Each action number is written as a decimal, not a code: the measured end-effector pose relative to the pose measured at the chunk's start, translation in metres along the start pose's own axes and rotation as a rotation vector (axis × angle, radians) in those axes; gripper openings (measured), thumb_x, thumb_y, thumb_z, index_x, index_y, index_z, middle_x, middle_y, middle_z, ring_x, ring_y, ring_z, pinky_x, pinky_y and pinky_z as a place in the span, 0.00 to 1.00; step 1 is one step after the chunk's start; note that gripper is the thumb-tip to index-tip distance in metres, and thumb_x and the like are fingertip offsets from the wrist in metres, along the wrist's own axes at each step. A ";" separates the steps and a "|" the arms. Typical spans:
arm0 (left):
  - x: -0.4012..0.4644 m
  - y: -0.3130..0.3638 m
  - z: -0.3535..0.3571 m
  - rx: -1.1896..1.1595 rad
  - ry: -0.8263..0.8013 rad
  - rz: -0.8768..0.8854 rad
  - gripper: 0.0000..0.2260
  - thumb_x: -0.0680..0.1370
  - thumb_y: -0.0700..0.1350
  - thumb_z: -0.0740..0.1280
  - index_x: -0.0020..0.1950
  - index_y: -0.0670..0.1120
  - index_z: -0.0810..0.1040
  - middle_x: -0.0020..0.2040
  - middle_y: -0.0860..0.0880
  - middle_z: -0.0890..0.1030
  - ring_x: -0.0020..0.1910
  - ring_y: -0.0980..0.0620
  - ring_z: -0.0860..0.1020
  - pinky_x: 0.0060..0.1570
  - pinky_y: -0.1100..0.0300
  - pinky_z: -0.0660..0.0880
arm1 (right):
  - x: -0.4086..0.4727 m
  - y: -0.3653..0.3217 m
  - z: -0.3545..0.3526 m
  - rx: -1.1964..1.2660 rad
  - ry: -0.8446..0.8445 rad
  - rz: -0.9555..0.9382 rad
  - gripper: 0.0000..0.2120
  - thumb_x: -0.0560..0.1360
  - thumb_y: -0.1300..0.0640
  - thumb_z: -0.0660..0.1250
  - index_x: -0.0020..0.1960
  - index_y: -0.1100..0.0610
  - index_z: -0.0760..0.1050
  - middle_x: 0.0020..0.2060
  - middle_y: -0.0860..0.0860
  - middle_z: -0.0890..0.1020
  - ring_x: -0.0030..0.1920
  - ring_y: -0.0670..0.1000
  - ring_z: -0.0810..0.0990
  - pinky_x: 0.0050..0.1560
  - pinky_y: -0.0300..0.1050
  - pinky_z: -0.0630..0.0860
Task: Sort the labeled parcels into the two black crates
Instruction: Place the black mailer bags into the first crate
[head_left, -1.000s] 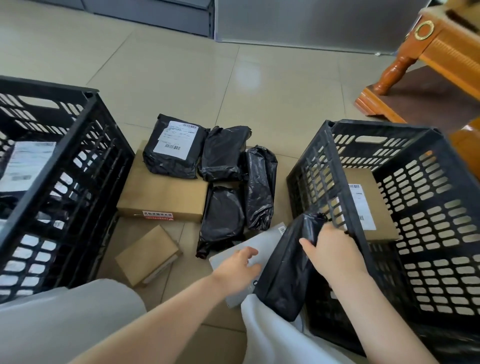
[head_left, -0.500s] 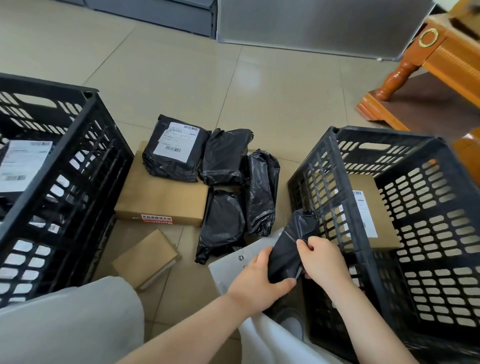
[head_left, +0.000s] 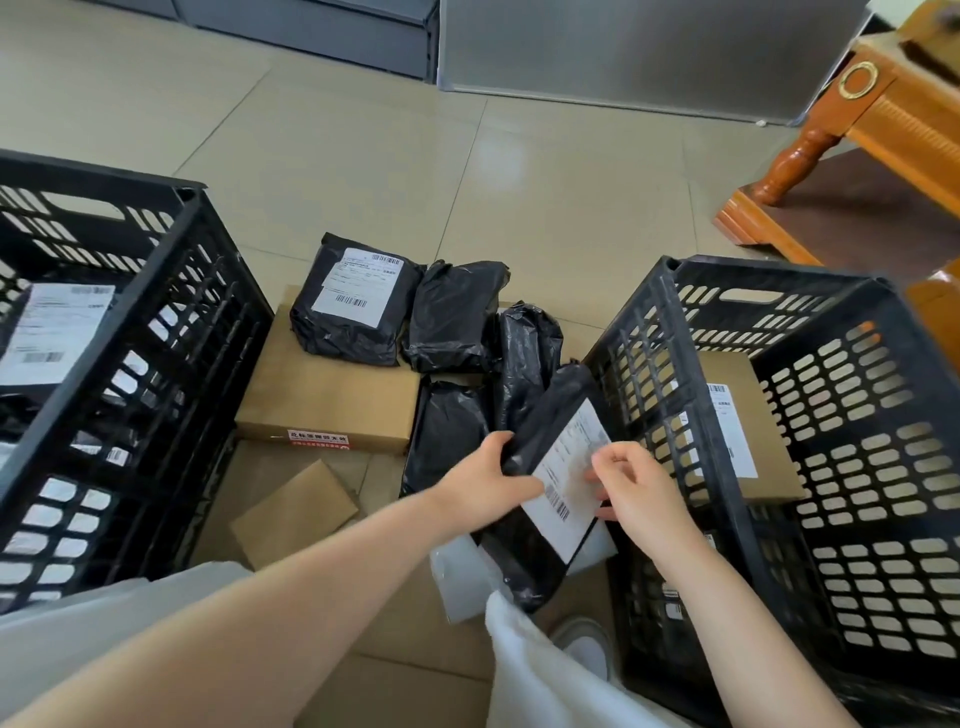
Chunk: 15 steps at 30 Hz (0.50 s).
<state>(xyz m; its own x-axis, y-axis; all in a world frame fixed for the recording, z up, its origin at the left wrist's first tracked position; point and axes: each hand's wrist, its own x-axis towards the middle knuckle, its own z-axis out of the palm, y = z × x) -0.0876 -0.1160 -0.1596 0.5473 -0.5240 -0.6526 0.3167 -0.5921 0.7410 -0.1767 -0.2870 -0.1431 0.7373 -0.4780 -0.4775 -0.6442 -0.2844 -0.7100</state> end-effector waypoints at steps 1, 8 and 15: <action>0.001 0.006 -0.007 -0.056 -0.011 -0.017 0.37 0.74 0.51 0.70 0.79 0.54 0.55 0.58 0.53 0.78 0.52 0.53 0.79 0.52 0.58 0.77 | 0.001 -0.001 -0.002 0.006 0.024 0.005 0.07 0.81 0.50 0.62 0.56 0.51 0.73 0.49 0.49 0.80 0.51 0.50 0.81 0.53 0.54 0.82; 0.002 0.054 -0.048 -0.256 -0.064 -0.089 0.32 0.70 0.54 0.71 0.72 0.49 0.70 0.61 0.48 0.81 0.59 0.46 0.80 0.65 0.47 0.74 | -0.006 -0.016 -0.006 0.461 -0.027 0.161 0.20 0.77 0.43 0.67 0.64 0.52 0.70 0.54 0.52 0.82 0.53 0.53 0.83 0.50 0.58 0.83; -0.037 0.055 -0.092 -0.402 -0.243 -0.163 0.13 0.80 0.48 0.66 0.63 0.47 0.80 0.57 0.49 0.85 0.58 0.49 0.82 0.62 0.53 0.76 | -0.018 -0.041 0.012 0.713 -0.294 0.087 0.17 0.76 0.47 0.66 0.64 0.48 0.77 0.55 0.48 0.85 0.54 0.50 0.85 0.49 0.48 0.82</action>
<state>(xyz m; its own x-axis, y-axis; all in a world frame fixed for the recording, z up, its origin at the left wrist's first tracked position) -0.0189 -0.0725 -0.0800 0.2843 -0.6001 -0.7477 0.6829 -0.4206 0.5972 -0.1616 -0.2564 -0.1118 0.7778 -0.2055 -0.5939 -0.4894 0.3949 -0.7775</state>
